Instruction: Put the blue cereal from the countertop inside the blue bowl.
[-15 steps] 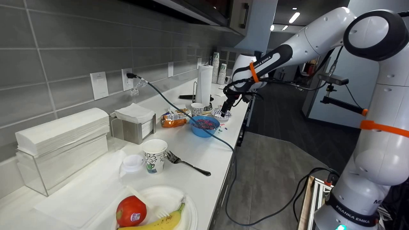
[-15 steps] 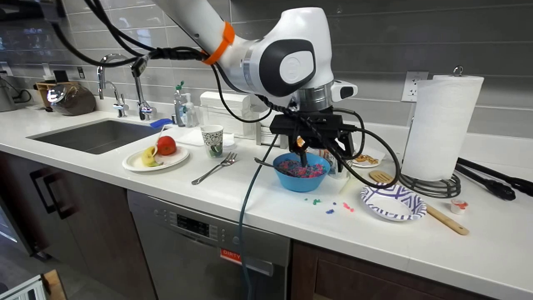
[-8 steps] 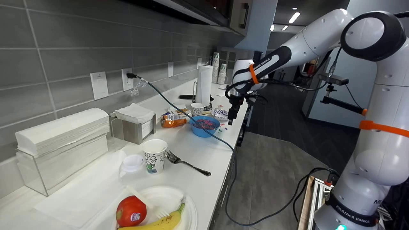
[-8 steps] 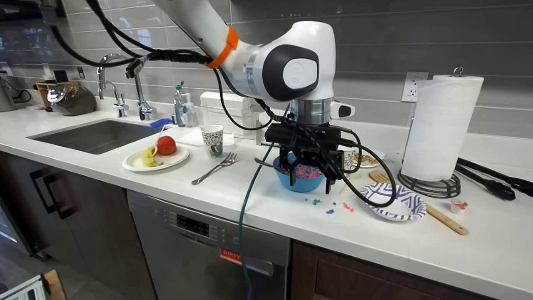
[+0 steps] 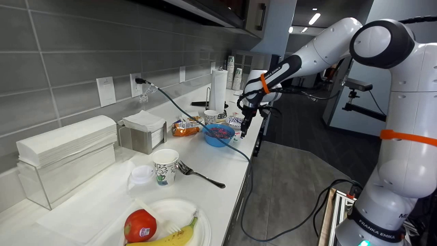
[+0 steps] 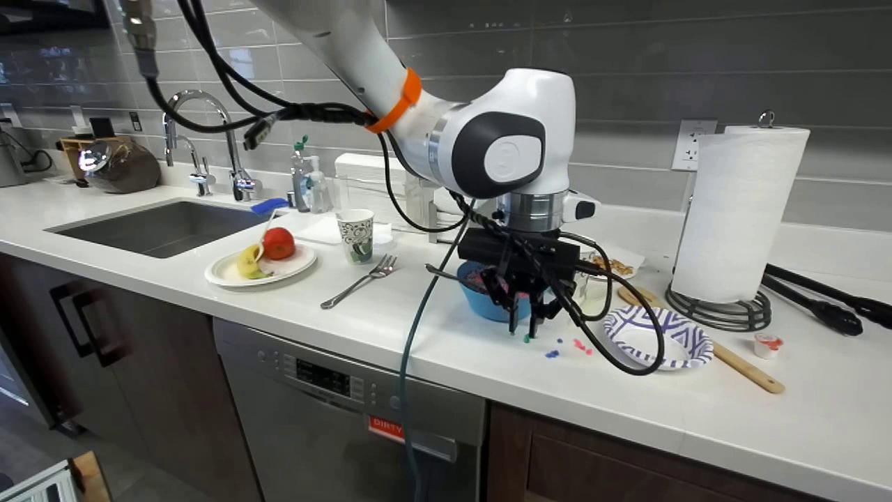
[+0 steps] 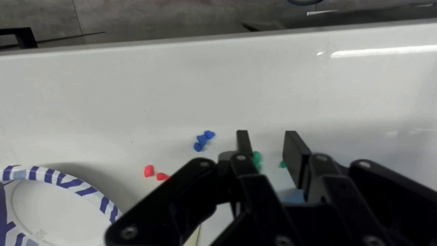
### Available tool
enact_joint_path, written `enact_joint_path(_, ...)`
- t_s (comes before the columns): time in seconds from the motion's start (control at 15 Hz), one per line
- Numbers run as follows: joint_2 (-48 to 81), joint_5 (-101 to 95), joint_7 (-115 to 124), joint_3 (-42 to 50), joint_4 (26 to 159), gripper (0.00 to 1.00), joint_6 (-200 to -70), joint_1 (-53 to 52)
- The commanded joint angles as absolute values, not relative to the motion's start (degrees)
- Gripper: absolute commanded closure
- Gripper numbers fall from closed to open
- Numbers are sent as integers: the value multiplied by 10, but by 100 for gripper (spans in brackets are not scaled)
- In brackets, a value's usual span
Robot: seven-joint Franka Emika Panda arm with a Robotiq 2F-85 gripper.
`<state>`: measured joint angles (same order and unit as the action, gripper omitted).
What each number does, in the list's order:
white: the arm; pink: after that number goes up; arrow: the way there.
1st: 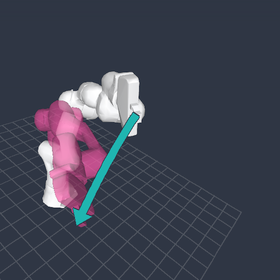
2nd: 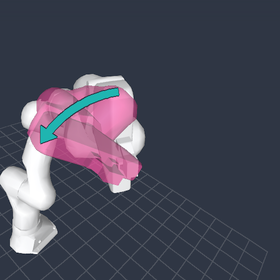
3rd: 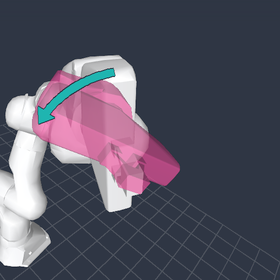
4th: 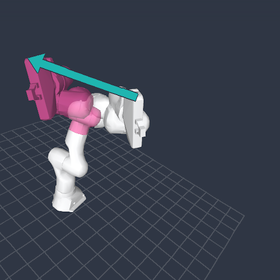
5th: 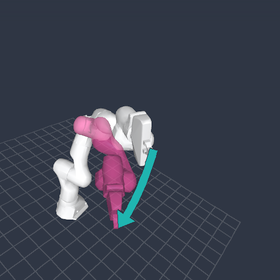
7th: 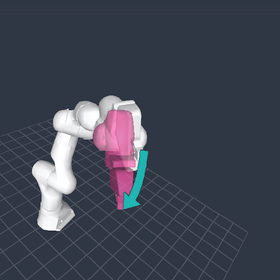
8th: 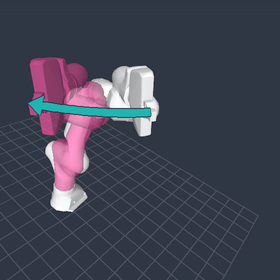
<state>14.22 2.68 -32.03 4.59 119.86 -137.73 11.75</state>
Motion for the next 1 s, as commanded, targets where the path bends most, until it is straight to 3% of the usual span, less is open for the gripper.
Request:
enact_joint_path(0.0,176,60,-358,32,1182,78,-1413,132)
enact_joint_path(0.27,198,83,-383,18,1174,63,-1451,143)
enact_joint_path(0.53,212,94,-399,5,1169,77,-1461,154)
enact_joint_path(0.6,214,95,-400,3,1168,73,-1459,155)
enact_joint_path(0.93,223,90,-407,-1,1161,74,-1455,160)
